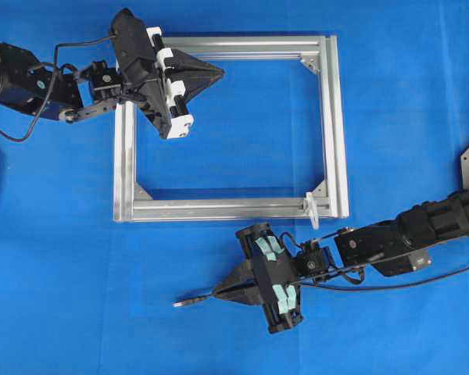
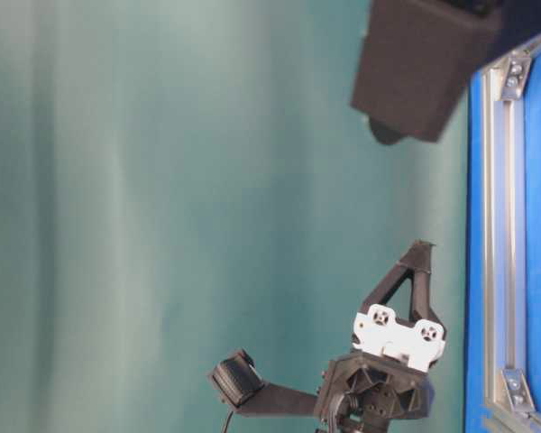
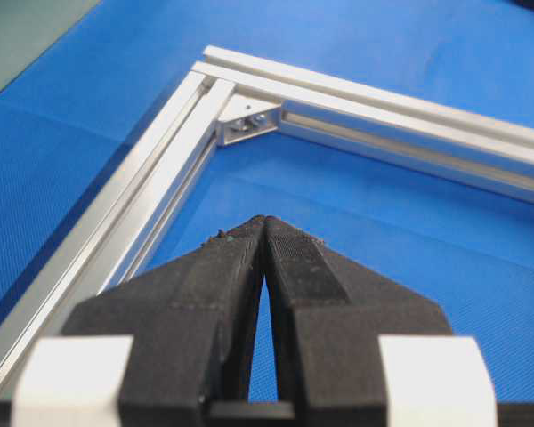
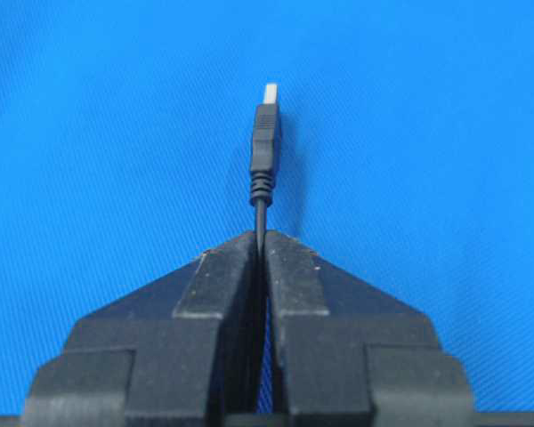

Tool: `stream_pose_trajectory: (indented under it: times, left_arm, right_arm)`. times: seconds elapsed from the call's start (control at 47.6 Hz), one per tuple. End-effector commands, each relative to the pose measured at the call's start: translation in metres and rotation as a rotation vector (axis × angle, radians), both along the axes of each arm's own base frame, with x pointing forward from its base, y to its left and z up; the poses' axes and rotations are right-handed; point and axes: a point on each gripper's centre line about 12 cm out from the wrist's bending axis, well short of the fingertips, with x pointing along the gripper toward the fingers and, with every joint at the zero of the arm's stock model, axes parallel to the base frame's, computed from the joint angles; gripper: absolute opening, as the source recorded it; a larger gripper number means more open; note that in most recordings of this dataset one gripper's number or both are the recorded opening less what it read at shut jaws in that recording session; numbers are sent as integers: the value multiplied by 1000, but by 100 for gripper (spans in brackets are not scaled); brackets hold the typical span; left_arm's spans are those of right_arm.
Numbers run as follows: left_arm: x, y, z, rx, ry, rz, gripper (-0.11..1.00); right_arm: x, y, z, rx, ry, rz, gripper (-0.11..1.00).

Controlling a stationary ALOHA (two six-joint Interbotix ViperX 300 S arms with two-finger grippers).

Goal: Insert the wire through the string loop located on the right side.
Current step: 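Close the right gripper on the cable just behind the USB plug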

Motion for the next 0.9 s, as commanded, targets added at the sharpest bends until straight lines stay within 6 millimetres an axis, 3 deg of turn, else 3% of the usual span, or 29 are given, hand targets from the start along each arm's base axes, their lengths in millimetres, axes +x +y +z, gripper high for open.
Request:
stream_pose_trajectory:
  times: [0.0,0.315,0.883]
  left_arm:
    - [2,0,14,11,-40,-4,0]
    - [2,-1,14,11,-40,-5,0]
    - [2,-1,13,9,-37,-5,0]
  right_arm:
    - [3,2,37,22,-70,4,-4]
    - [-3,-1,76,21,-74,5,-4]
    - [-3,-2,75,18,-67,5,-4]
